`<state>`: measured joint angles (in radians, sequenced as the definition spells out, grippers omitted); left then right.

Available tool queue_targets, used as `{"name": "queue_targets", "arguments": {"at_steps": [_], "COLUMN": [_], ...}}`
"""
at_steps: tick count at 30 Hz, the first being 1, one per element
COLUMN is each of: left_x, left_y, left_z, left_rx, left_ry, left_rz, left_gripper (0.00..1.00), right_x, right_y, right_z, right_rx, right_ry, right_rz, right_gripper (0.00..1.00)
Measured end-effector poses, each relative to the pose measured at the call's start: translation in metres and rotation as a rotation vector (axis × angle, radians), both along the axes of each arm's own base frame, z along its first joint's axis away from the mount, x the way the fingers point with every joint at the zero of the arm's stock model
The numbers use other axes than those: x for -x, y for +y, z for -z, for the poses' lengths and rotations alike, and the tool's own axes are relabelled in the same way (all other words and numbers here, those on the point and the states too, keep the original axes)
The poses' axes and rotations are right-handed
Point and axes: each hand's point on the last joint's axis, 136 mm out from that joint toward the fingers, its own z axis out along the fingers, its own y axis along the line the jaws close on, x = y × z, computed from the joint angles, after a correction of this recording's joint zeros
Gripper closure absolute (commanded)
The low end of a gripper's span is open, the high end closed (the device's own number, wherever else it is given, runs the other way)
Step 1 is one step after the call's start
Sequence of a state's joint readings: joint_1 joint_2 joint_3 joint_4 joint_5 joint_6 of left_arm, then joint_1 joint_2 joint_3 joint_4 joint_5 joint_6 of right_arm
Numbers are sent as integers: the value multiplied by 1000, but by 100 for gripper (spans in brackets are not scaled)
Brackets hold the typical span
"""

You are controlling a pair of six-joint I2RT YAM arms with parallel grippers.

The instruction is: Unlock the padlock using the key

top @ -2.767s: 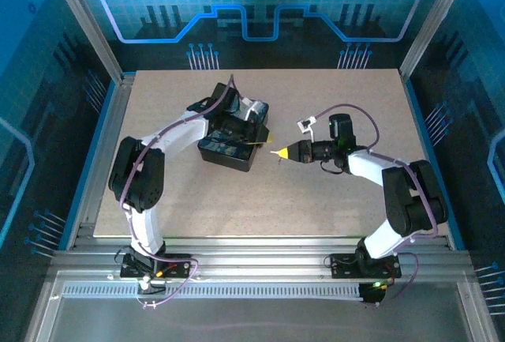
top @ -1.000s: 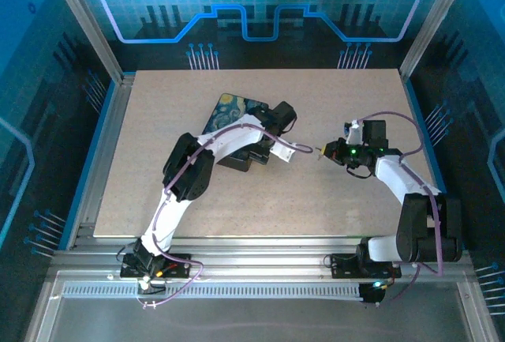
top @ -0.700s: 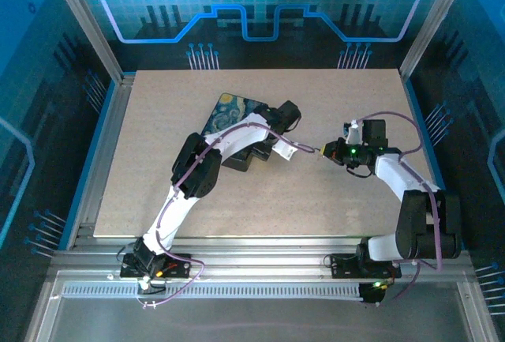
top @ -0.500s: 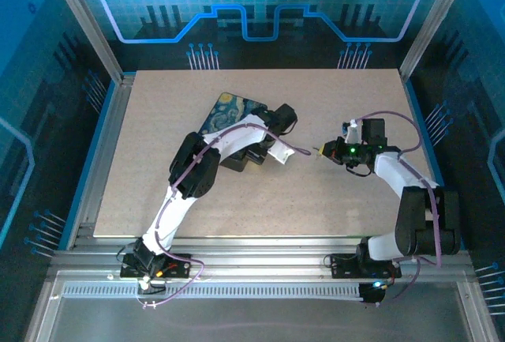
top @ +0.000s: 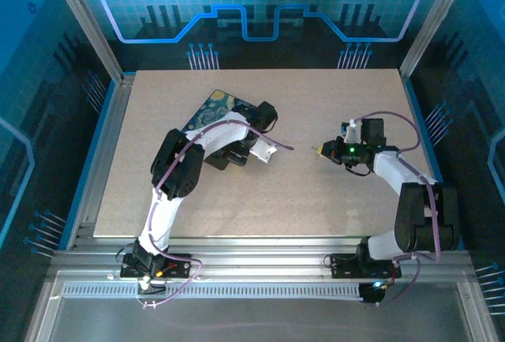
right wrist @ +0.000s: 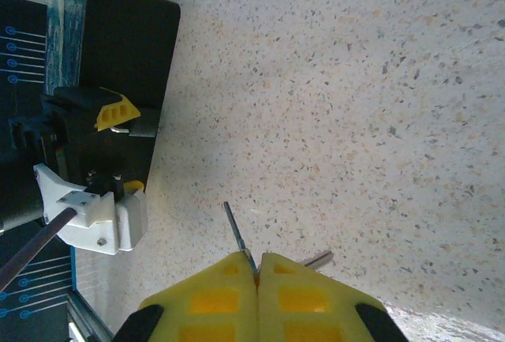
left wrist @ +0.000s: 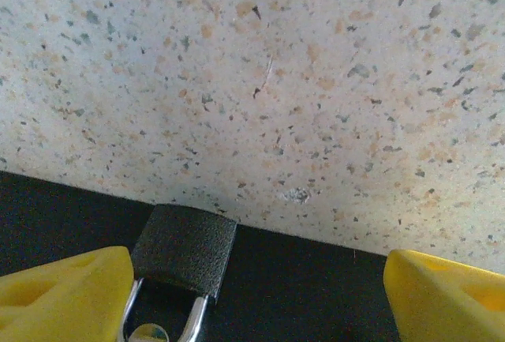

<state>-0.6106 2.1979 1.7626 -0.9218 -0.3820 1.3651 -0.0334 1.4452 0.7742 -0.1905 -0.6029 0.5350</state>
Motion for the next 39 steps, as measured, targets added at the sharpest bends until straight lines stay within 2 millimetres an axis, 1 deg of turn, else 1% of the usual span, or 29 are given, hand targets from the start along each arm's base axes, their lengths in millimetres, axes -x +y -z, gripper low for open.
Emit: {"name": "queue_targets", "arguments": {"at_steps": [3, 9, 11, 13, 19, 25, 29, 34, 39], "left_x": [-6, -25, -27, -27, -18, -15, -19, -21, -20], "left_y": [-4, -13, -15, -15, -7, -2, -2, -2, -1], "left_z": [0, -5, -5, -5, -1, 11, 19, 22, 20], "left_rx": [11, 18, 16, 8, -24, -50, -60, -65, -70], "left_ry": [-28, -73, -67, -52, 12, 53, 66, 71, 79], "left_rz": [14, 24, 21, 14, -18, -38, -43, -47, -49], "left_gripper": [15, 20, 21, 21, 22, 24, 25, 30, 35], "right_x": [0, 0, 1, 1, 0, -3, -4, -6, -13], "right_y": [0, 1, 1, 2, 3, 5, 5, 7, 10], "right_z": [0, 0, 2, 4, 8, 7, 12, 18, 22], "right_rx": [0, -3, -6, -9, -19, -29, -36, -49, -59], "right_ry": [1, 2, 8, 16, 33, 30, 43, 61, 70], "right_rz": [-1, -3, -5, -7, -13, -21, -24, -32, -40], "right_gripper": [100, 100, 100, 100, 100, 100, 100, 100, 100]}}
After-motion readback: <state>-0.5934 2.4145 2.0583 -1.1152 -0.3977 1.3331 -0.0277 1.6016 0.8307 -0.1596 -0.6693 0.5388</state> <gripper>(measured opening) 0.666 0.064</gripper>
